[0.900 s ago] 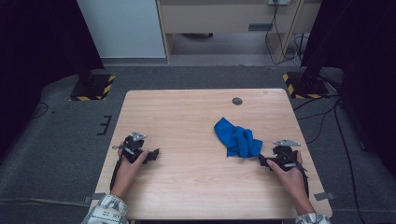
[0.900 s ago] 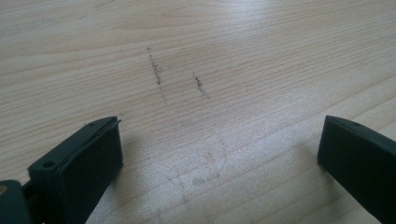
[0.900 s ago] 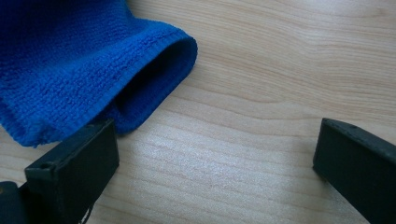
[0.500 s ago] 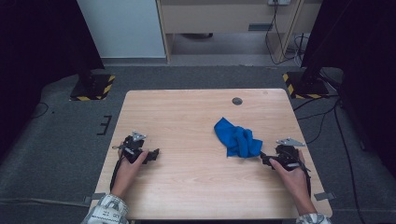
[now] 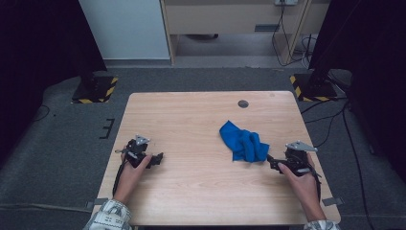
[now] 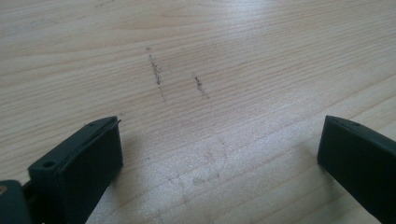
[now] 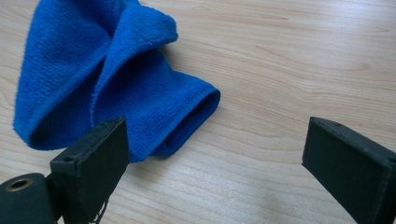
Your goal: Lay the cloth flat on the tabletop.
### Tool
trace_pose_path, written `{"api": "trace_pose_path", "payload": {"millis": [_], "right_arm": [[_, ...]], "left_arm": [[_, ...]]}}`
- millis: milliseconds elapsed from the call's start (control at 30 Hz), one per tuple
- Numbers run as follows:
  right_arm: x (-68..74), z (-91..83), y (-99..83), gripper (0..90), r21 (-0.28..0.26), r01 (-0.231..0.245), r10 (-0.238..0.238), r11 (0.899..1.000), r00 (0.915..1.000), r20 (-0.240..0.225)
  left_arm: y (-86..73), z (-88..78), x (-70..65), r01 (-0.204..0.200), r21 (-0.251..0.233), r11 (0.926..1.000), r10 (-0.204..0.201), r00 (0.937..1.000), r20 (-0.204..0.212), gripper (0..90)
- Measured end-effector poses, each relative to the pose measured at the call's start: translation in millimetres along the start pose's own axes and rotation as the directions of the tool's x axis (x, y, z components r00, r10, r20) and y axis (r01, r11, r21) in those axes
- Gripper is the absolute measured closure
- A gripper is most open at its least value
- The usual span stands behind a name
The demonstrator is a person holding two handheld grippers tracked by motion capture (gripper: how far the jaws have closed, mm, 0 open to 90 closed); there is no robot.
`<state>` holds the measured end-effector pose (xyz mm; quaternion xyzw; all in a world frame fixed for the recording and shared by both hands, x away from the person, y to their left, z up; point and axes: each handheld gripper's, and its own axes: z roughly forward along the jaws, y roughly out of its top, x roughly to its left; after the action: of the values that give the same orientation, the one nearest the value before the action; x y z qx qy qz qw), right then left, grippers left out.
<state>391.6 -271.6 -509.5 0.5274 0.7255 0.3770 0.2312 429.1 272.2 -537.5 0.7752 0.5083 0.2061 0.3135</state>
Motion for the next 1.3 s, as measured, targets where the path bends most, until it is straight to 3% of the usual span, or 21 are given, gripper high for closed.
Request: {"api": "trace_pose_path", "payload": {"millis": [467, 733, 1000, 1300], "right_arm": [[16.8, 1.1, 16.8, 8.0, -0.005, 0.058, -0.058, 0.998, 0.9970, -0.052], [32.5, 13.2, 40.6, 8.5, 0.001, 0.093, -0.092, 0.996, 0.9918, -0.089], [41.0, 28.7, 50.6, 10.1, 0.034, 0.130, -0.126, 0.991, 0.9865, -0.105], [52.0, 33.3, 67.0, 9.7, 0.014, 0.128, -0.125, 0.992, 0.9818, -0.143]], "left_arm": [[-0.1, -0.1, 0.1, -0.001, 0.000, 1.0000, 0.001, 1.0000, 0.001, 0.0], [-0.3, -0.3, 0.3, -0.004, 0.000, 1.0000, 0.004, 1.0000, 0.003, 0.0], [-0.3, -0.3, 0.3, -0.004, 0.000, 1.0000, 0.004, 1.0000, 0.003, 0.0], [-0.3, -0.3, 0.3, -0.004, 0.000, 1.0000, 0.004, 1.0000, 0.003, 0.0]]}}
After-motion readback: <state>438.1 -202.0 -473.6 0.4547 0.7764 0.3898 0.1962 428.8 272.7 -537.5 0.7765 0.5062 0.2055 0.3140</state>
